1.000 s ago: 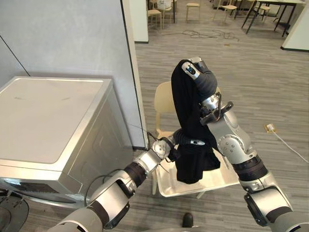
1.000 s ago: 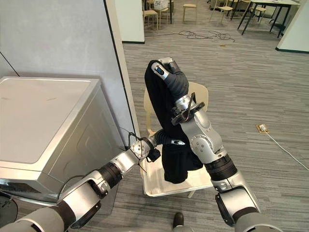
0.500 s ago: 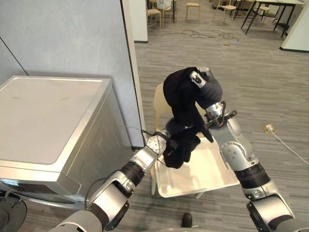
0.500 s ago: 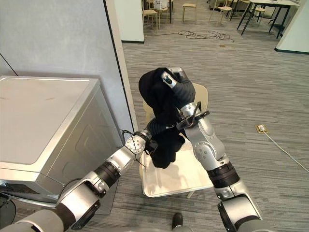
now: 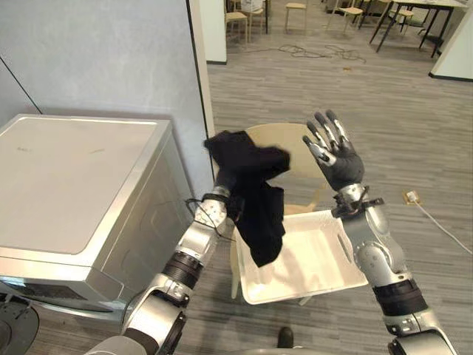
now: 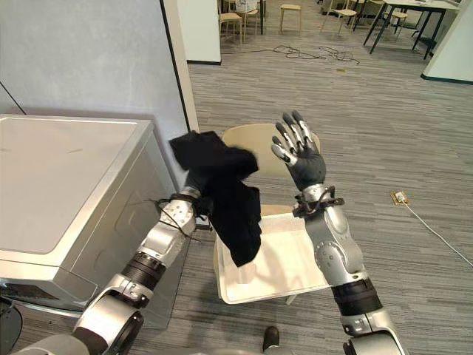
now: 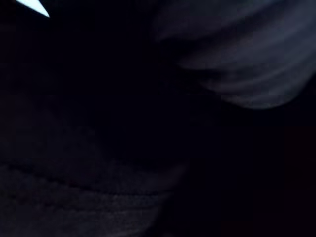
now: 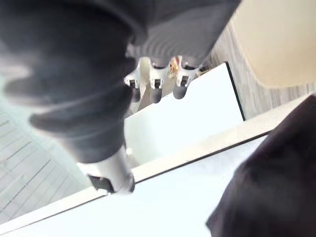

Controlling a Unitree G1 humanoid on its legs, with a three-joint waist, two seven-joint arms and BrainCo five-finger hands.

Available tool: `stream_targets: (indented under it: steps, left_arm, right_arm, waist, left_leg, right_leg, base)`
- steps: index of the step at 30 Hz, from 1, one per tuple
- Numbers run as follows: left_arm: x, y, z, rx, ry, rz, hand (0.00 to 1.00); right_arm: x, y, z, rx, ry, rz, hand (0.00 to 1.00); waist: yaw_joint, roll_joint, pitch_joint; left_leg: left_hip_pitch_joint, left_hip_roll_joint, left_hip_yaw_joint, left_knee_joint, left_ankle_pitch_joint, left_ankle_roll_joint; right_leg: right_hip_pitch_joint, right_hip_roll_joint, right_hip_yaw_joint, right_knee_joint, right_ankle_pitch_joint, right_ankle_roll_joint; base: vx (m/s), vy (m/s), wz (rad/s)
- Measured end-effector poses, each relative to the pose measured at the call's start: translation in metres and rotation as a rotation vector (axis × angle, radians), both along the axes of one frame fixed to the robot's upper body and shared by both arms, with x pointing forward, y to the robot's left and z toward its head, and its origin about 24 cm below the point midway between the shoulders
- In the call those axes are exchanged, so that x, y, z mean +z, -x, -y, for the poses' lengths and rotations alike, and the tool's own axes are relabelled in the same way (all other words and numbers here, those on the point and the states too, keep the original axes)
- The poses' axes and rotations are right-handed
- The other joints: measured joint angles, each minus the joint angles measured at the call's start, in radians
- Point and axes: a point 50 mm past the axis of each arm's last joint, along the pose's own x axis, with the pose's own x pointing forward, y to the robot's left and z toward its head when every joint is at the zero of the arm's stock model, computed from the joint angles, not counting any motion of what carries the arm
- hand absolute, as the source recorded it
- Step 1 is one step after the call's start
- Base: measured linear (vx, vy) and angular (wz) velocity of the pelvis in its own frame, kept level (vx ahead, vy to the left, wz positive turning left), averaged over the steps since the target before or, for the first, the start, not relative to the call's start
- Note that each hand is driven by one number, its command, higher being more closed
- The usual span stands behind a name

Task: Pick up the laundry basket with both hands and put the clothes into the washing machine.

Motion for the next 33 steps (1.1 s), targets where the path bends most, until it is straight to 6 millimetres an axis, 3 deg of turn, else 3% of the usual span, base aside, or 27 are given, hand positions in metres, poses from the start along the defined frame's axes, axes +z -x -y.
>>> stream_targets:
  steps: [6, 8, 12, 16, 18, 19, 20, 21, 22, 24, 25, 26, 27, 29, 30, 32, 33]
  left_arm:
    - [0.02, 0.019, -0.059, 0.223, 0.116, 0.126, 1.0]
    - [0.026, 0.034, -0.085, 0.318, 0.148, 0.189, 1.0]
    - [0.038, 0.068, -0.128, 0.487, 0.164, 0.304, 1.0]
    - [0.037, 0.096, -0.159, 0.632, 0.148, 0.329, 1.0]
    - [0.032, 0.103, -0.165, 0.667, 0.14, 0.315, 1.0]
    - [0.028, 0.105, -0.167, 0.674, 0.135, 0.301, 1.0]
    - [0.026, 0.107, -0.167, 0.677, 0.13, 0.292, 1.0]
    - [0.023, 0.115, -0.168, 0.689, 0.127, 0.287, 1.0]
    - [0.022, 0.12, -0.167, 0.7, 0.139, 0.289, 1.0]
    - [0.014, 0.129, -0.165, 0.715, 0.145, 0.265, 1.0]
    - [0.01, 0.133, -0.165, 0.717, 0.143, 0.247, 1.0]
    - [0.008, 0.134, -0.165, 0.717, 0.144, 0.24, 1.0]
    - [0.006, 0.137, -0.164, 0.716, 0.143, 0.232, 1.0]
    - [0.002, 0.14, -0.158, 0.706, 0.162, 0.219, 1.0]
    - [0.001, 0.138, -0.155, 0.698, 0.171, 0.212, 1.0]
    - [-0.009, 0.144, -0.156, 0.714, 0.173, 0.165, 1.0]
    - [-0.011, 0.145, -0.156, 0.717, 0.173, 0.152, 1.0]
  right_arm:
    - [-0.016, 0.011, 0.025, -0.111, 0.04, -0.055, 0.0]
    - [-0.018, 0.012, 0.033, -0.14, 0.056, -0.063, 0.0]
    - [-0.024, 0.01, 0.043, -0.188, 0.091, -0.093, 0.0]
    - [-0.031, 0.01, 0.064, -0.278, 0.147, -0.14, 0.0]
    - [-0.031, 0.012, 0.078, -0.355, 0.192, -0.154, 0.0]
    - [-0.031, 0.014, 0.089, -0.412, 0.2, -0.164, 0.0]
    - [-0.031, 0.015, 0.094, -0.444, 0.209, -0.17, 0.0]
    - [-0.026, 0.018, 0.106, -0.525, 0.228, -0.162, 0.0]
    - [-0.024, 0.021, 0.113, -0.567, 0.234, -0.157, 0.0]
    - [-0.033, 0.032, 0.125, -0.649, 0.221, -0.195, 0.0]
    - [-0.039, 0.043, 0.131, -0.694, 0.224, -0.221, 0.0]
    - [-0.043, 0.048, 0.132, -0.713, 0.226, -0.234, 0.0]
    - [-0.049, 0.056, 0.134, -0.745, 0.219, -0.254, 0.0]
    - [-0.062, 0.065, 0.133, -0.79, 0.185, -0.301, 0.0]
    - [-0.068, 0.068, 0.131, -0.799, 0.173, -0.322, 0.0]
    - [-0.079, 0.067, 0.117, -0.768, 0.136, -0.354, 0.0]
    - [-0.079, 0.067, 0.117, -0.769, 0.134, -0.353, 0.0]
  waist:
    - [-0.001, 0.043, 0.021]
    - [0.001, 0.063, 0.024]
    - [0.009, 0.075, 0.025]
    - [0.036, 0.081, 0.029]
    - [0.038, 0.089, 0.034]
    - [0.037, 0.088, 0.037]
    - [0.037, 0.082, 0.038]
    - [0.041, 0.079, 0.042]
    - [0.062, 0.091, 0.055]
    - [0.079, 0.098, 0.055]
    - [0.074, 0.097, 0.056]
    - [0.07, 0.098, 0.055]
    - [0.054, 0.099, 0.055]
    - [0.027, 0.111, 0.051]
    - [0.025, 0.111, 0.051]
    - [0.037, 0.058, 0.063]
    - [0.036, 0.052, 0.064]
  left_leg:
    - [-0.001, 0.019, -0.004, 0.053, -0.039, -0.003]
    - [-0.013, 0.032, -0.01, 0.098, -0.067, 0.002]
    - [-0.04, 0.039, -0.028, 0.151, -0.084, 0.01]
    - [-0.081, 0.05, -0.067, 0.208, -0.084, 0.017]
    - [-0.134, 0.062, -0.064, 0.271, -0.067, 0.054]
    - [-0.194, 0.082, 0.004, 0.338, -0.038, 0.119]
    - [-0.209, 0.087, 0.042, 0.339, -0.016, 0.154]
    - [-0.185, 0.111, 0.161, 0.339, -0.027, 0.196]
    - [-0.187, 0.168, 0.248, 0.459, -0.096, 0.221]
    - [-0.17, 0.195, 0.351, 0.617, -0.155, 0.283]
    - [-0.149, 0.194, 0.398, 0.672, -0.169, 0.287]
    - [-0.138, 0.194, 0.417, 0.686, -0.177, 0.285]
    - [-0.119, 0.193, 0.432, 0.682, -0.194, 0.256]
    - [-0.087, 0.166, 0.423, 0.529, -0.25, 0.148]
    - [-0.087, 0.137, 0.4, 0.468, -0.276, 0.119]
    - [-0.114, 0.065, 0.36, 0.43, -0.271, 0.117]
    - [-0.118, 0.048, 0.349, 0.424, -0.272, 0.119]
  right_leg:
    - [0.026, 0.009, -0.005, 0.0, -0.004, 0.004]
    - [0.036, 0.013, -0.007, 0.001, -0.008, 0.007]
    - [0.037, 0.015, -0.007, 0.001, -0.017, 0.015]
    - [0.055, 0.012, -0.05, 0.013, -0.027, 0.001]
    - [0.062, 0.002, -0.098, 0.055, -0.072, -0.007]
    - [0.068, 0.003, -0.105, 0.072, -0.103, -0.016]
    - [0.074, 0.004, -0.107, 0.072, -0.114, -0.028]
    - [0.092, 0.0, -0.155, 0.073, -0.12, -0.054]
    - [0.106, 0.011, -0.206, 0.087, -0.121, -0.062]
    - [0.126, -0.004, -0.291, 0.112, -0.135, -0.08]
    - [0.144, -0.022, -0.356, 0.109, -0.136, -0.078]
    - [0.149, -0.029, -0.39, 0.108, -0.137, -0.078]
    - [0.161, -0.041, -0.455, 0.109, -0.138, -0.073]
    - [0.157, -0.045, -0.55, 0.113, -0.121, -0.049]
    - [0.154, -0.053, -0.576, 0.117, -0.116, -0.042]
    - [0.141, -0.121, -0.608, 0.147, -0.102, -0.026]
    - [0.14, -0.134, -0.616, 0.153, -0.1, -0.024]
  base:
    - [-0.01, 0.0, 0.01]
    - [-0.04, 0.007, 0.02]
    - [-0.02, 0.004, 0.02]
    - [-0.01, 0.011, 0.3]
    - [-0.02, 0.01, 1.1]
    - [-0.04, -0.026, 1.26]
    - [-0.04, -0.003, 1.81]
    - [-0.03, 0.016, 1.45]
    - [-0.03, 0.037, 1.34]
    - [-0.04, 0.059, 1.21]
    - [-0.06, 0.083, 1.47]
    - [-0.08, 0.088, 1.68]
    - [-0.09, 0.117, 1.71]
    - [-0.09, 0.174, 1.63]
    - [-0.1, 0.204, 0.96]
    - [-0.17, 0.301, 0.68]
    - [-0.17, 0.337, 0.53]
